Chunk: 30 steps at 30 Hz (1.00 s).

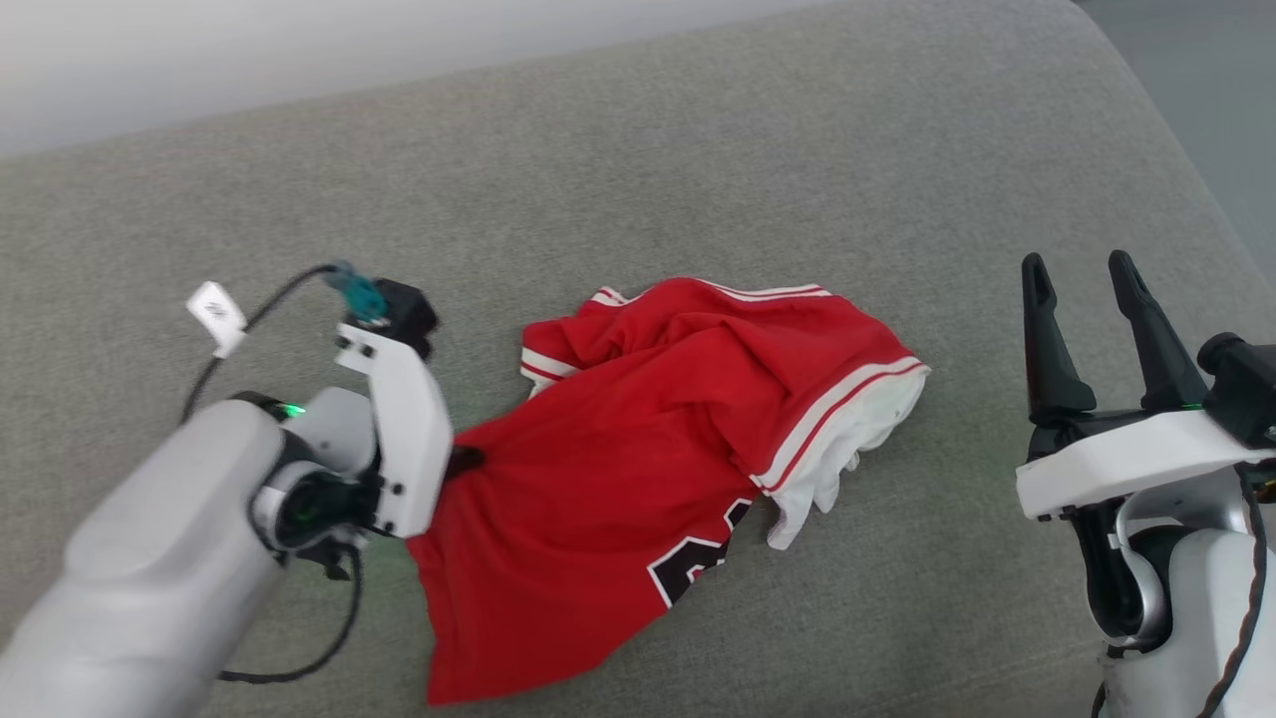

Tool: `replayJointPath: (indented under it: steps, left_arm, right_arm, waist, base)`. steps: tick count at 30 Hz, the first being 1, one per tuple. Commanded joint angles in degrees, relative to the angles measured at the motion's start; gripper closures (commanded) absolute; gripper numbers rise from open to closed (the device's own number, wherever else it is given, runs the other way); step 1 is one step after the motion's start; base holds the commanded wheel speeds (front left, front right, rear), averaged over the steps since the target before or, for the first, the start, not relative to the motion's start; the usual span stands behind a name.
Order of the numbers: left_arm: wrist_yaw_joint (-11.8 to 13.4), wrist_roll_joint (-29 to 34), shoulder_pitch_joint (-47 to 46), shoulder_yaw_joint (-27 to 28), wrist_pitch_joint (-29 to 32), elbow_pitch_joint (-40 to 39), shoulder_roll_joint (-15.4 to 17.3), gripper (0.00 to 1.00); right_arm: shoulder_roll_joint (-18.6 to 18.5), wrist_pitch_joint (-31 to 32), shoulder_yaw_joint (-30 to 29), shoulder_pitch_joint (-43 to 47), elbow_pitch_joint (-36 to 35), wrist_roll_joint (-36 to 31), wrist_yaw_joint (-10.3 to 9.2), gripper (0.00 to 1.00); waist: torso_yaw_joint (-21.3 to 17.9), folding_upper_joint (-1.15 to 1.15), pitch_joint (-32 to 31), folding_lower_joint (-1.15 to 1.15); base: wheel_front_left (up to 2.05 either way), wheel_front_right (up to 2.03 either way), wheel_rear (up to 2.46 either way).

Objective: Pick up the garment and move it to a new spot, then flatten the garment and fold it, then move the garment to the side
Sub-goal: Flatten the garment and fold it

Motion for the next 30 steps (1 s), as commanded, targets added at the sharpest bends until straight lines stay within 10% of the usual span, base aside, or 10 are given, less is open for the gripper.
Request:
replayJointPath:
  steps: [1,13,15,16,30]
  left_arm:
    - [-0.1,-0.3,-0.9,0.2,-0.5,-0.2,0.9,1.0]
    - [2.2,-2.9,3.9,2.4,0.4,-4.4,8.3,0.96]
    - [2.6,-3.3,4.4,2.6,0.2,-5.2,8.8,0.13]
    - [3.0,-3.3,4.2,2.9,0.3,-5.7,8.9,0.0]
    - [2.6,0.0,-5.5,2.8,-0.2,-6.1,5.3,0.0]
  right_arm:
    - [0.1,-0.2,-0.1,-0.3,0.0,-0.4,-0.02,0.0]
    - [0.1,1.1,-1.3,1.4,-0.7,-1.0,-0.02,0.0]
    - [0.1,1.4,-1.2,1.6,-0.7,-1.1,-0.02,0.0]
    - [0.1,1.6,-1.1,1.7,-0.8,-1.1,-0.02,0.0]
    - [0.1,1.4,1.7,0.2,-2.3,0.1,-0.02,0.0]
  waist:
    - [0.5,0.0,-0.3,0.0]
    - [3.0,0.0,-2.7,0.0]
    - [3.1,0.0,-3.0,0.0]
    - [3.1,0.0,-3.1,0.0]
    - [-1.3,0.0,-1.8,0.0]
  base:
    - [0.0,0.0,0.0]
    - [0.0,0.0,0.0]
    - [0.0,0.0,0.0]
    - [0.0,0.0,0.0]
    - [0.0,0.0,0.0]
